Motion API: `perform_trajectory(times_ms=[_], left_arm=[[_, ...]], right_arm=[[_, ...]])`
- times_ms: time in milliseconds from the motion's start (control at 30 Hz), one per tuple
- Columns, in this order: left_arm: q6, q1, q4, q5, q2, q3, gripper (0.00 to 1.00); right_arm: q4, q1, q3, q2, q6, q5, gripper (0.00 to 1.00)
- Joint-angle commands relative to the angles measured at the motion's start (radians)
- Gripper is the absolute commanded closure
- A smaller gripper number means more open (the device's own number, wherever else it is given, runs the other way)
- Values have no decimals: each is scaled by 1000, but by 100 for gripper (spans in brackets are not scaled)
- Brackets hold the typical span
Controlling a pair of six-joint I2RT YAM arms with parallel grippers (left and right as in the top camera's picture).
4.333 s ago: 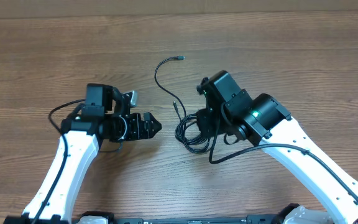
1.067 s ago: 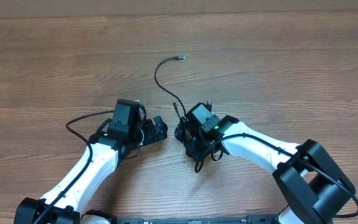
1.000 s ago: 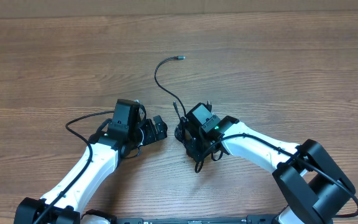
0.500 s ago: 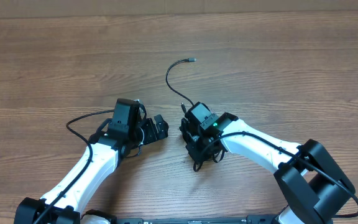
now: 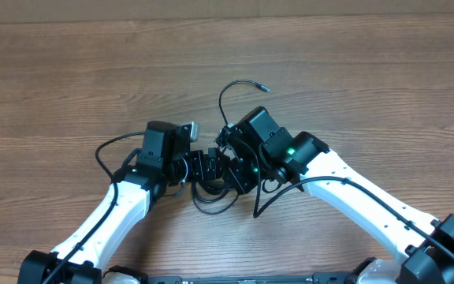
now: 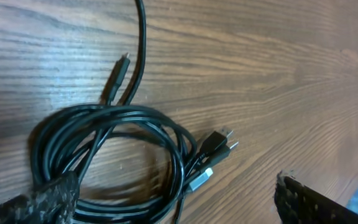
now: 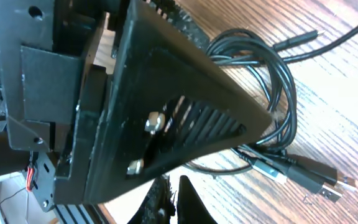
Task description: Untangle cables
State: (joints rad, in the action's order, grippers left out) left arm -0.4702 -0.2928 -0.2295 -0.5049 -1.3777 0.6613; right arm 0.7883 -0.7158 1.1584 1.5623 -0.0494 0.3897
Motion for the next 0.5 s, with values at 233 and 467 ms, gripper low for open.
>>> perform_trajectory(times_ms=[233,467], left_arm=[[29,6,-38,32,-8,19,0],[150,2,-54,3,-8,19,0]], right_arm=[[42,-1,22,-58,-2,16,96],[63,-1,22,-114,-2,-5,96]])
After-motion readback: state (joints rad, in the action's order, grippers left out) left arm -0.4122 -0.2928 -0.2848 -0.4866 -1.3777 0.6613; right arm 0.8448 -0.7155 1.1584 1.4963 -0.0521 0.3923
